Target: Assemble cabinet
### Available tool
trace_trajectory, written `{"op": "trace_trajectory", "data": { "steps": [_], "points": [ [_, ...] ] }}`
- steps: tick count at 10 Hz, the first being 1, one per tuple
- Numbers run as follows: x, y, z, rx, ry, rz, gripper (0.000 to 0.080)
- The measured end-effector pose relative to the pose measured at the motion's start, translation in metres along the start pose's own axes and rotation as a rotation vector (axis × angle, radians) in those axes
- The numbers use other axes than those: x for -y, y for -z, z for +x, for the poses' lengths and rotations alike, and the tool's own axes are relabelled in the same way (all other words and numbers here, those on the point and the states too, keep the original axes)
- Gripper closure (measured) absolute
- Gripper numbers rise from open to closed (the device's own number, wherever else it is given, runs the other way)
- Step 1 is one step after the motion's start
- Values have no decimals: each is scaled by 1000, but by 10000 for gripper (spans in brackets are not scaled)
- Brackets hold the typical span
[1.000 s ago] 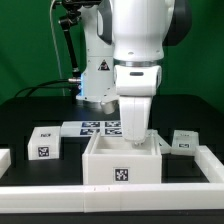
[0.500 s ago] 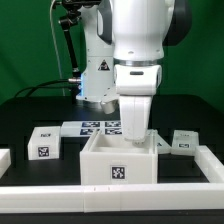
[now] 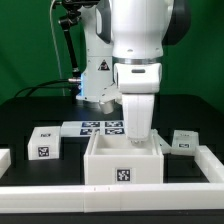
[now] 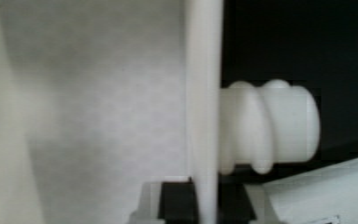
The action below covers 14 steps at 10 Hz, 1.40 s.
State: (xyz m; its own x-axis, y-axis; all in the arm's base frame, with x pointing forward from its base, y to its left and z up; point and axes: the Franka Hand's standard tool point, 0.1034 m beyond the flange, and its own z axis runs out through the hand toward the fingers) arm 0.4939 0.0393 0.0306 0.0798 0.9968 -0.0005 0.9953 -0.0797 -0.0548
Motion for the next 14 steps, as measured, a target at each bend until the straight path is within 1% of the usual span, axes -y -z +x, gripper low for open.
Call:
{"op": "trace_trajectory", "data": {
  "steps": [2, 3, 5, 9, 11, 14],
  "points": [
    [-9, 0, 5, -4, 13, -9, 762],
    [-12, 0, 10, -7, 14, -13, 762],
    [-21, -3, 28, -18, -9, -20, 762],
    [-21, -3, 59, -23, -13, -4, 762],
    [-20, -2, 72, -27, -18, -4, 762],
    [-20, -2, 74, -22, -16, 7, 762]
  ]
}}
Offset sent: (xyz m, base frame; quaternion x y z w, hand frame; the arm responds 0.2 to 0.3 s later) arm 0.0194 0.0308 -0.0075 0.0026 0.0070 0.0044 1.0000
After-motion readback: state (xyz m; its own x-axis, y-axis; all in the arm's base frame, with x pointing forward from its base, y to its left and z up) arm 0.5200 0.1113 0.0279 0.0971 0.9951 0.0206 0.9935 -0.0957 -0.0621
